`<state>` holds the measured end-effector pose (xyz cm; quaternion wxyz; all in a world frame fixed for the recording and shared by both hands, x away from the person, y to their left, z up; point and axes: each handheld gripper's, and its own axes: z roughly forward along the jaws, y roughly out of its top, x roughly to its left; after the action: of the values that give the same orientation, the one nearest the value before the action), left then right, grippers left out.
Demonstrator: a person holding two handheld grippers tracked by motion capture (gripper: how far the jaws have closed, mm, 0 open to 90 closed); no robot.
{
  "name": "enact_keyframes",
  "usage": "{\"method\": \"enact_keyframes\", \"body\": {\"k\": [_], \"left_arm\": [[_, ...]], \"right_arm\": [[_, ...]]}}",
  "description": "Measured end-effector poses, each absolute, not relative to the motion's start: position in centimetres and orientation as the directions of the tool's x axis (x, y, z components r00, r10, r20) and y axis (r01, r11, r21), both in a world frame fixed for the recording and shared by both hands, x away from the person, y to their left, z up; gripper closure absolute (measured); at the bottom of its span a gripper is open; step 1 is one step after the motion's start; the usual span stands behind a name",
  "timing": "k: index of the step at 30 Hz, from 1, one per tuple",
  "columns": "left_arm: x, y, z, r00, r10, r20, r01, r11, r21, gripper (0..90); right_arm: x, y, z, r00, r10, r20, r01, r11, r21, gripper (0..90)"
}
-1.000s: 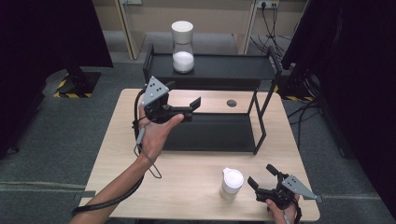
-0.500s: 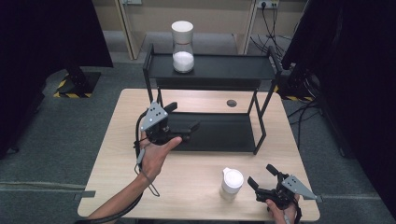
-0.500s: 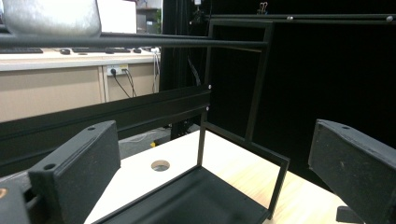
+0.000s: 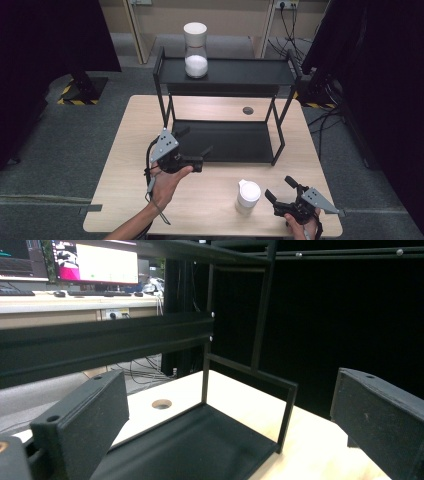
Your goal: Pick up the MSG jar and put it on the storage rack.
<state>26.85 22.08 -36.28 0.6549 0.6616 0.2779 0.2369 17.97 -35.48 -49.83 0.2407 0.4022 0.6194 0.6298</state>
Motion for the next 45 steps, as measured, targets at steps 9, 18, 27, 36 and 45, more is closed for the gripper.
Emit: {"method": "enact_keyframes", "body": {"k": [9,18,27,36,45], "left_arm": [[26.1,22.2,-38.9,0.752,0.658,-0.042,0.055,0.000,0.998,1.2],[25.9,22.6,-41.2,0.765,0.642,-0.059,0.067,0.012,0.998,1.2],[25.4,23.3,-43.5,0.767,0.637,-0.075,0.076,0.027,0.997,0.9],[25.3,23.6,-45.5,0.776,0.623,-0.096,0.092,0.039,0.995,0.8],[24.9,24.1,-46.9,0.784,0.614,-0.088,0.088,0.030,0.996,0.8]], "right_arm": [[18.0,-35.5,-49.8,-0.561,0.801,0.207,0.196,-0.115,0.974,0.4],[18.0,-35.4,-49.8,-0.561,0.801,0.208,0.194,-0.116,0.974,0.4],[18.0,-35.4,-49.8,-0.563,0.800,0.207,0.195,-0.115,0.974,0.4],[18.1,-35.4,-49.8,-0.563,0.800,0.207,0.195,-0.115,0.974,0.4],[18.0,-35.5,-49.9,-0.563,0.800,0.208,0.193,-0.118,0.974,0.4]]}}
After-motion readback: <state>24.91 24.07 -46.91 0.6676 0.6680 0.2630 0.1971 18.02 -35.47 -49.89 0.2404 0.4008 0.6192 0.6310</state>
